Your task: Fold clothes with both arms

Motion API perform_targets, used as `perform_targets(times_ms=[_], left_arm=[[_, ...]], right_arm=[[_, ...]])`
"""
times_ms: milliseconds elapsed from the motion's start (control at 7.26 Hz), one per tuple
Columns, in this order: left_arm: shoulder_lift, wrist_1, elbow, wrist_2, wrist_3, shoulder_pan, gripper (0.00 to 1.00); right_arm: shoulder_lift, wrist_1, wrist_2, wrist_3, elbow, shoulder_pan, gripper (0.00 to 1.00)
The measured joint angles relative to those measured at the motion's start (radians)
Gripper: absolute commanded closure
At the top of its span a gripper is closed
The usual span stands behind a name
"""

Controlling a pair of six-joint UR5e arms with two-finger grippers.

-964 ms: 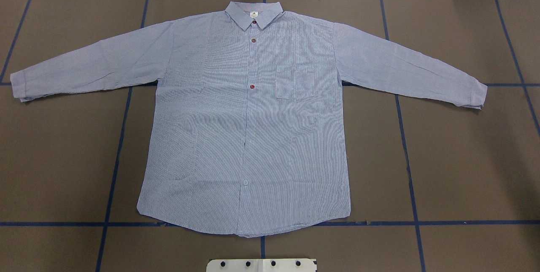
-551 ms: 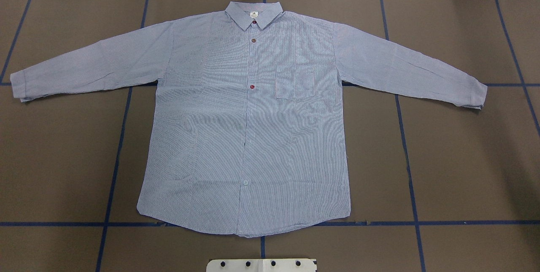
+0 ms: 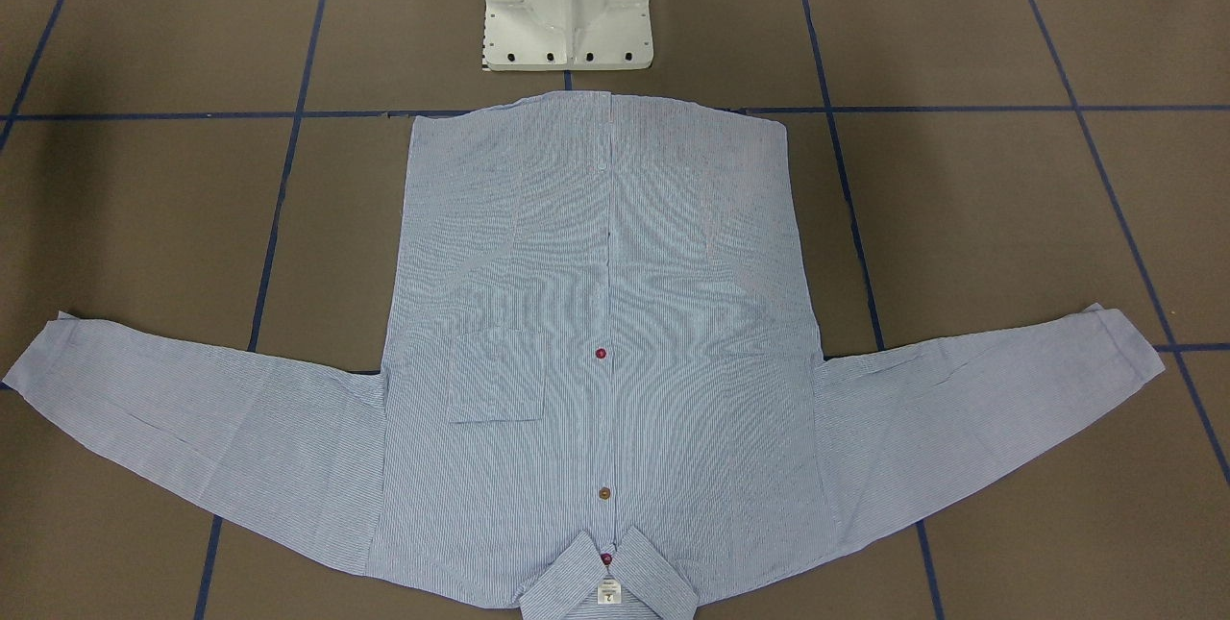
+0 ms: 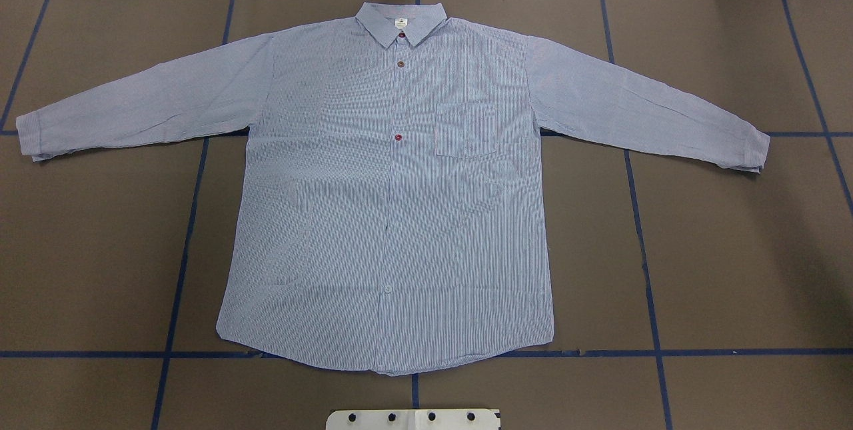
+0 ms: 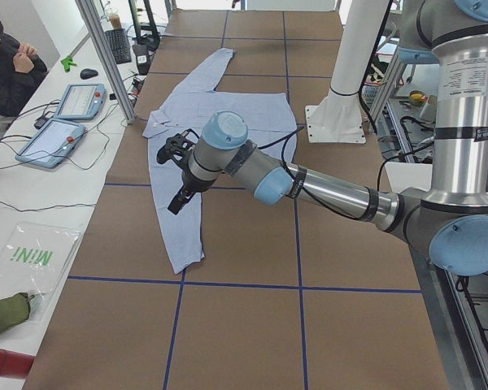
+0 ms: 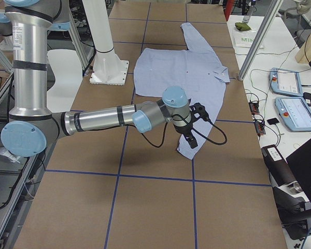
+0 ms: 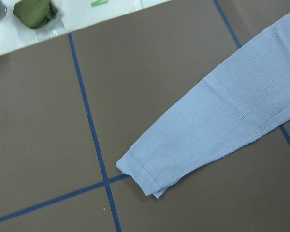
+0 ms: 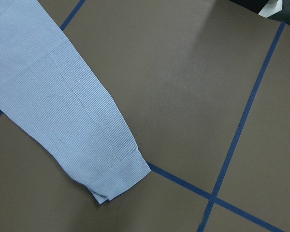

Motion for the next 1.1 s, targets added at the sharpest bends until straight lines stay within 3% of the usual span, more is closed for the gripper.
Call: perform_targets(times_ms=[138,413,551,689,1102], left_arm=[[0.001,-0.033,0.017,0.0,0.0,0.0,0.0],[0.001,-0.05,0.024,-0.001,0.0,0.0,0.0],[0.002,-0.051,0.024,-0.001,0.0,0.0,0.0],[0.002,-0.052,0.024,-0.001,0.001,0.0,0.0],[0.002,-0.052,0.024,-0.002,0.004,0.0,0.0]], right_arm=[[0.022,0.093,-0.068,0.171,-0.042,-0.072,0.0],[0.039,0.411,-0.211,0.495,-0.194,-0.233,0.01],[0.036,0.559,-0.239,0.612,-0.262,-0.276,0.13],[0.019,0.646,-0.26,0.684,-0.295,-0.299,0.16],[-0.023,0.707,-0.338,0.754,-0.314,-0.363,0.19]])
